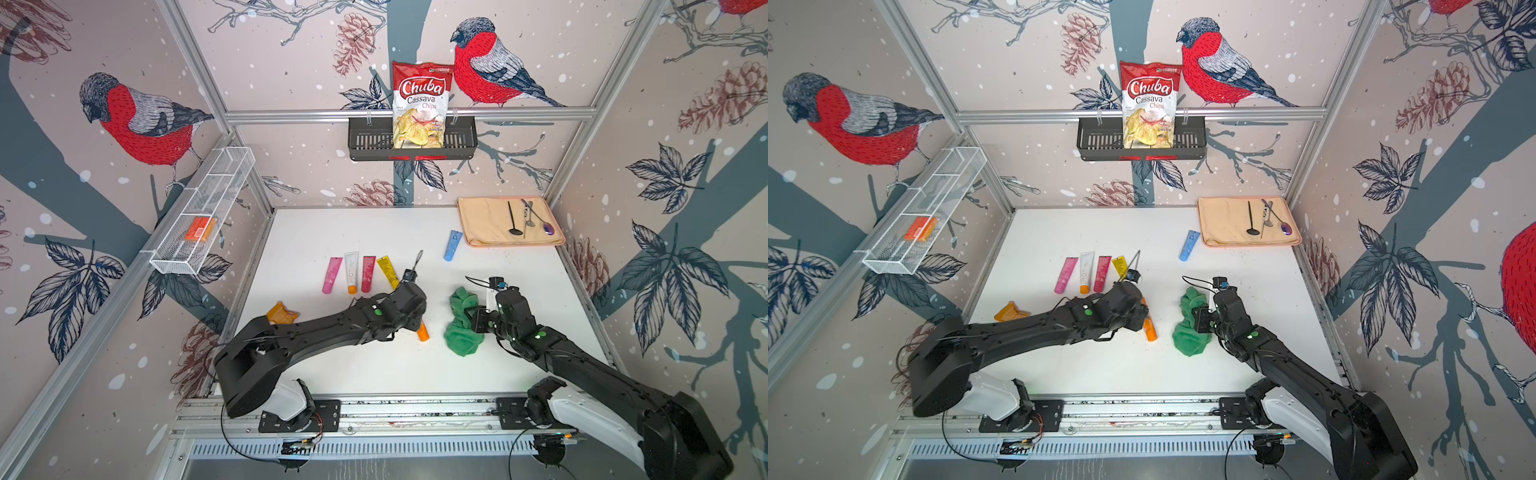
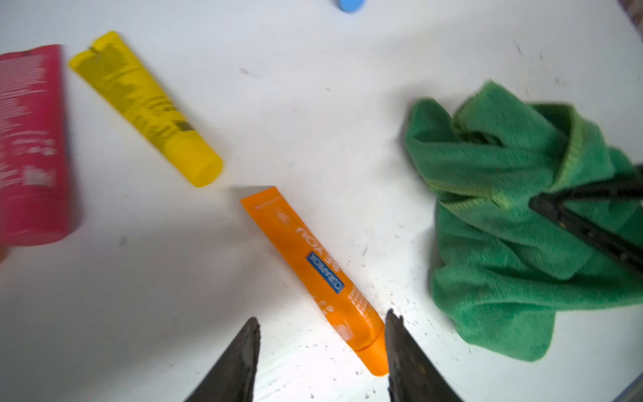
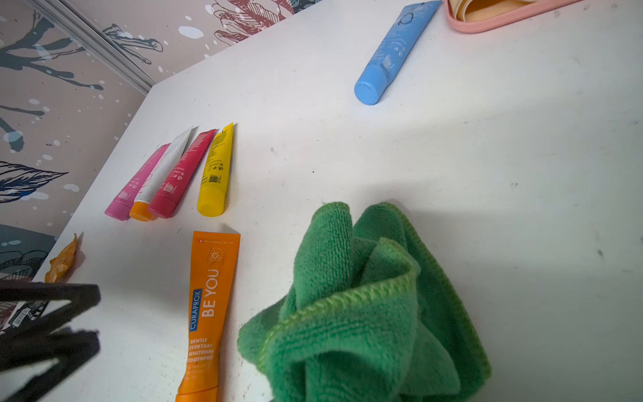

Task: Wipe the surface of the toothpaste tube
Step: Adjust the toothpaste at the center of the board.

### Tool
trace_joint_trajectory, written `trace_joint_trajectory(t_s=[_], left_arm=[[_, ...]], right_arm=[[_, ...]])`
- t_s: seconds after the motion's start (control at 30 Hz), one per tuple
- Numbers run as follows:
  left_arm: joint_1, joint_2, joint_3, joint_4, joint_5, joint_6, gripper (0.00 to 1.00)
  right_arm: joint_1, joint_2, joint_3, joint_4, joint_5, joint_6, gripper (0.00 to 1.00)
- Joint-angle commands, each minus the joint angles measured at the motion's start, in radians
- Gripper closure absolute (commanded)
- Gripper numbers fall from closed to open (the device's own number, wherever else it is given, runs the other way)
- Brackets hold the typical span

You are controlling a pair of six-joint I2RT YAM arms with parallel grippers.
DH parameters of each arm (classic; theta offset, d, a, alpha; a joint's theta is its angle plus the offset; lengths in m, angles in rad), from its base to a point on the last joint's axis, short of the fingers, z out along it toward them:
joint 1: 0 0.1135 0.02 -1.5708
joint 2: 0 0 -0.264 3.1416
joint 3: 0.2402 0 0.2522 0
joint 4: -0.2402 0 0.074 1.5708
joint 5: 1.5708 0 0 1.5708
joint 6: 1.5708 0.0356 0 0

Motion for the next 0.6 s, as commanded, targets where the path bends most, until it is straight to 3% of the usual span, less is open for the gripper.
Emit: trace_joint_trajectory(t_s=[0.0, 0.27, 0.57], left_arm=[[0.035, -0.061, -0.073, 0.107, 0.015, -0.053, 0.44], [0.043, 0.007, -0.177, 0.208, 0.169, -0.115, 0.48], [0.042, 0.107, -0.202, 0.287, 0.178, -0.15, 0.57]], right_arm=[[0.003, 0.001, 0.001, 0.023, -0.01, -0.003, 0.95], [0.003, 0.005, 0.001, 0.024, -0.011, -0.004, 0.95], [0.003, 0.012, 0.002, 0.025, -0.012, -0.005, 0.95]])
